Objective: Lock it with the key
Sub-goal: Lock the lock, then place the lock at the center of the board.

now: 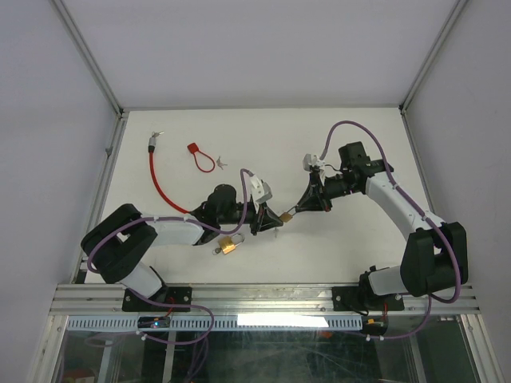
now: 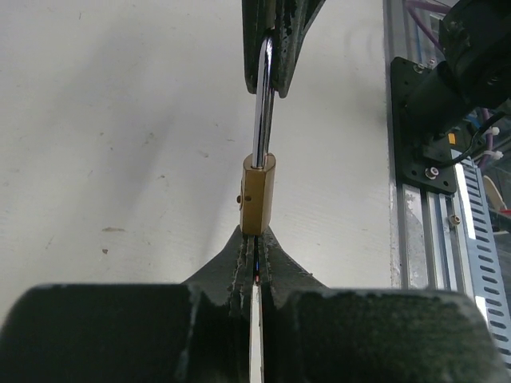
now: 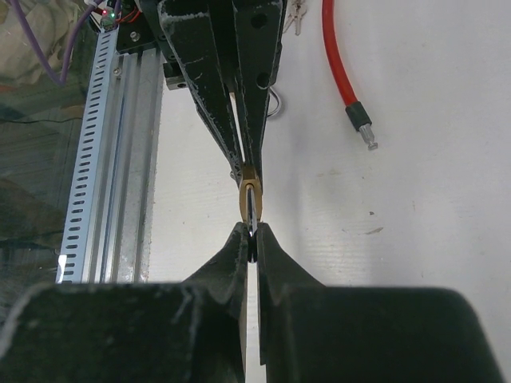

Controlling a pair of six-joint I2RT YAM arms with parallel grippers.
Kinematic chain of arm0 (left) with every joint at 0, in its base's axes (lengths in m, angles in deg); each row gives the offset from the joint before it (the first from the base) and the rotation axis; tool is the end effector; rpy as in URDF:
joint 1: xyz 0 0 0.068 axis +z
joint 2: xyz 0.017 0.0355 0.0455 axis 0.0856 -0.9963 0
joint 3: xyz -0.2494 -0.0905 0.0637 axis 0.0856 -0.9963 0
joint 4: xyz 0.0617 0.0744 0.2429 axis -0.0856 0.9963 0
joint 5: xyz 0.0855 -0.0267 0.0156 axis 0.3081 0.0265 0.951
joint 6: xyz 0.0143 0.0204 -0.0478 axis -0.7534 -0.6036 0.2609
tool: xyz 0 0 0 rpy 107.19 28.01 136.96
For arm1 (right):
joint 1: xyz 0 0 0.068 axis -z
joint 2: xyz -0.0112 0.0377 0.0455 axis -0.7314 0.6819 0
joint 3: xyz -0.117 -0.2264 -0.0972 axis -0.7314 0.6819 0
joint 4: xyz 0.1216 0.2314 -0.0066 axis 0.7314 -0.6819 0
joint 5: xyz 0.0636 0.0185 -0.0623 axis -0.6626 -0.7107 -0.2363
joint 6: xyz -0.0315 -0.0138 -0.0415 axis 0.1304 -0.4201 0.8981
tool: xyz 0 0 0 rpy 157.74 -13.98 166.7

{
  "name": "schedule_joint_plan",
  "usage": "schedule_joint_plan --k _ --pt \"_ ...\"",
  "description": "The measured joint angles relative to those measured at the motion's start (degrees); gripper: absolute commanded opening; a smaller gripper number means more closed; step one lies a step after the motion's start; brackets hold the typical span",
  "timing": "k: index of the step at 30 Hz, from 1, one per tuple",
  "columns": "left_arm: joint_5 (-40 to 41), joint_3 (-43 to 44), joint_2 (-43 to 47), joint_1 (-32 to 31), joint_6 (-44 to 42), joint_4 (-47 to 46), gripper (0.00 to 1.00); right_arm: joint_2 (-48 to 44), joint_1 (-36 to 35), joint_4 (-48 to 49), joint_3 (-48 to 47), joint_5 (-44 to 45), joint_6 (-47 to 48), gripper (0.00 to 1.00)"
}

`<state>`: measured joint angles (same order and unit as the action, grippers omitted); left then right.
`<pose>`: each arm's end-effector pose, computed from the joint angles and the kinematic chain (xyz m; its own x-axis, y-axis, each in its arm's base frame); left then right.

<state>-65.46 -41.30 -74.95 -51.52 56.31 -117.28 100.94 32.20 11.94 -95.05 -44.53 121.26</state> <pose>0.1935 -0.2328 0.1788 -0.2895 0.1929 -0.9376 0.9445 0.2166 -0.2470 0.2342 0.0958 0.2578 -0.1863 -0.3826 -0.9050 -0.9766 -0.0288 0.2132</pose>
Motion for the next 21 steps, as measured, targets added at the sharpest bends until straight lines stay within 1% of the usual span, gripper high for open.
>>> schedule_joint_plan --k 3,8,14,17,21 --pt "-0.81 -0.04 0.0 0.63 -0.96 0.0 0.0 0.0 0.0 0.09 0.0 -0.11 0.0 0.0" --pt "-1.51 -0.79 0.76 1.33 -6.51 0.94 0.0 0.0 0.07 -0.02 0.0 -0.83 0.11 0.0" --pt "0.39 -2.38 0.74 2.1 -12.22 8.44 0.0 -0.15 2.54 -3.02 -0.83 -1.49 0.81 0.0" --pt "1.22 -2.38 0.74 2.43 -12.83 9.62 0.0 -0.74 4.52 -4.07 -1.38 -1.75 1.57 0.0" --pt "1.55 -2.43 1.92 3.5 -11.32 10.23 0.0 -1.53 5.86 -3.87 -1.38 -2.49 1.38 0.0"
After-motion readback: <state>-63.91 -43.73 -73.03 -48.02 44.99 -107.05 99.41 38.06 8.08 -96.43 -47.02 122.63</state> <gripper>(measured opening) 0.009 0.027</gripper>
